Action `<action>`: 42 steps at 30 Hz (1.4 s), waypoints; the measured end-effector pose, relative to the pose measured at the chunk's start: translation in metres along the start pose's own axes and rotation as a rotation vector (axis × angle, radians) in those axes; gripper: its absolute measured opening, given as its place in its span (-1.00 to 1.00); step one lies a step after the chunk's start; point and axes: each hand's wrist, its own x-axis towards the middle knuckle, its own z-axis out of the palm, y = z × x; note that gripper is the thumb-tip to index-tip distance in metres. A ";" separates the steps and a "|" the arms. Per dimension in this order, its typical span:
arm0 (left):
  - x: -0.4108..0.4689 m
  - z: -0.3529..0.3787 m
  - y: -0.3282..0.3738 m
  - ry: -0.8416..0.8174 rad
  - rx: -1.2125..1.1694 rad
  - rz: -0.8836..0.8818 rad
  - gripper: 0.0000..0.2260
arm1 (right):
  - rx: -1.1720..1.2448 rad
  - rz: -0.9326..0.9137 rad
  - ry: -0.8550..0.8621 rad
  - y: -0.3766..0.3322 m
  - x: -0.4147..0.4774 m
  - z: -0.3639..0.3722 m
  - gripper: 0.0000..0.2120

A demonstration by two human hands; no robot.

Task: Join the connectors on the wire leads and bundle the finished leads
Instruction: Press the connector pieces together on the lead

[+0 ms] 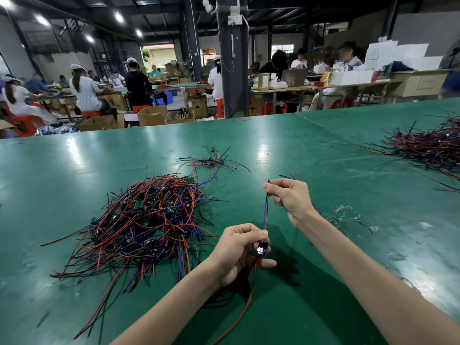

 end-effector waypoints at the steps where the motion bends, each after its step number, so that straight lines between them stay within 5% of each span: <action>1: 0.000 0.000 0.000 0.005 -0.007 0.004 -0.79 | -0.004 -0.003 0.003 0.000 0.000 0.000 -0.84; 6: 0.000 0.000 -0.001 0.019 -0.052 0.027 -0.77 | -0.022 0.018 -0.038 -0.002 -0.004 0.000 -0.90; 12: -0.002 0.002 0.010 0.075 -0.105 0.159 -0.83 | -0.060 0.165 -0.191 -0.010 -0.015 0.007 -0.55; 21: -0.016 0.003 0.042 -0.125 -0.201 0.394 -0.86 | -0.019 0.177 -0.385 -0.015 -0.033 0.021 -0.71; 26: -0.009 -0.020 0.063 0.105 -0.253 0.448 -0.92 | -0.147 0.215 -0.426 -0.006 -0.040 0.032 -0.87; 32: 0.003 -0.048 0.069 0.357 -0.316 0.468 -0.88 | -0.189 0.277 -0.612 0.021 -0.068 0.054 -0.73; 42: 0.010 -0.048 0.062 0.408 -0.280 0.415 -0.89 | -0.357 0.164 -0.953 0.028 -0.095 0.068 -0.65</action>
